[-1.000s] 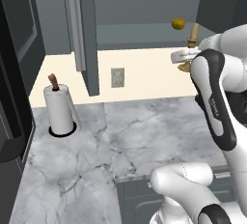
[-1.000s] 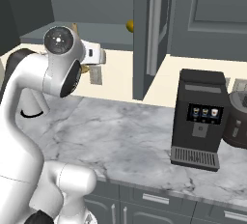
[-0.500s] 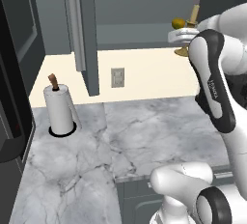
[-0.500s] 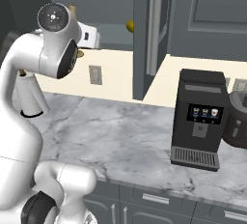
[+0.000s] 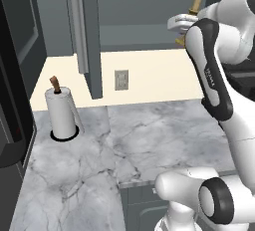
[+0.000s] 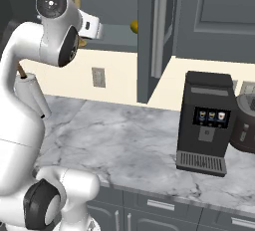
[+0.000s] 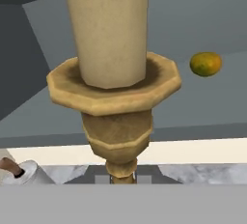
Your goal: Pick the jar and candle from the dining table and place them in the open cabinet. Close the cabinet after placing the objects.
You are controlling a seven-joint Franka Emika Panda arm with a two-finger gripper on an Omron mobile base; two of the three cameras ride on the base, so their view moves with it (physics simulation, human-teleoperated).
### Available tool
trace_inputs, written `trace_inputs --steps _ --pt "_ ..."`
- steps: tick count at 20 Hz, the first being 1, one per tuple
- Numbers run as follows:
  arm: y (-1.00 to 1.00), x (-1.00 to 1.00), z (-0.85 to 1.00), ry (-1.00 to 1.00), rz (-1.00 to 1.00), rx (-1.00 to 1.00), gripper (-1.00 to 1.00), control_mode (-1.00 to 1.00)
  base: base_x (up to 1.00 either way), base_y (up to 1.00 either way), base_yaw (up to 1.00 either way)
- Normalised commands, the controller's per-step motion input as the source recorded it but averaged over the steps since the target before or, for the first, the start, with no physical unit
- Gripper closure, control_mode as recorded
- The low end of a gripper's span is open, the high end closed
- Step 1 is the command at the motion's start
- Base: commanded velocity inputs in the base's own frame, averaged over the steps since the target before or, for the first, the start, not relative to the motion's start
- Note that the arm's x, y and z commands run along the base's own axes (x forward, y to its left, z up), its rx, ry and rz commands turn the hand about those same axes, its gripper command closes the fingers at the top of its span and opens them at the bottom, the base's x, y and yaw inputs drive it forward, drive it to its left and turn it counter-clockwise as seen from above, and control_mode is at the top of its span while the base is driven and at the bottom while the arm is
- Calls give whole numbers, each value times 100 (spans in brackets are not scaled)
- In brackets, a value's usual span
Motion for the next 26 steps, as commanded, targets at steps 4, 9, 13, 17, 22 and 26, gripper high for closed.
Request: trace_inputs --steps 4,9,13,17,22,26 --pt "0 38 2 -3 -5 3 100 -100 0 0 0" --pt "0 43 0 -2 -2 1 100 -100 0 0 0" --pt "2 47 0 0 0 0 100 -100 0 0 0" --pt "2 54 0 1 0 0 100 -100 0 0 0" --pt "5 55 -3 1 0 0 100 -100 0 0 0" --pt "9 57 -11 2 0 0 100 -100 0 0 0"
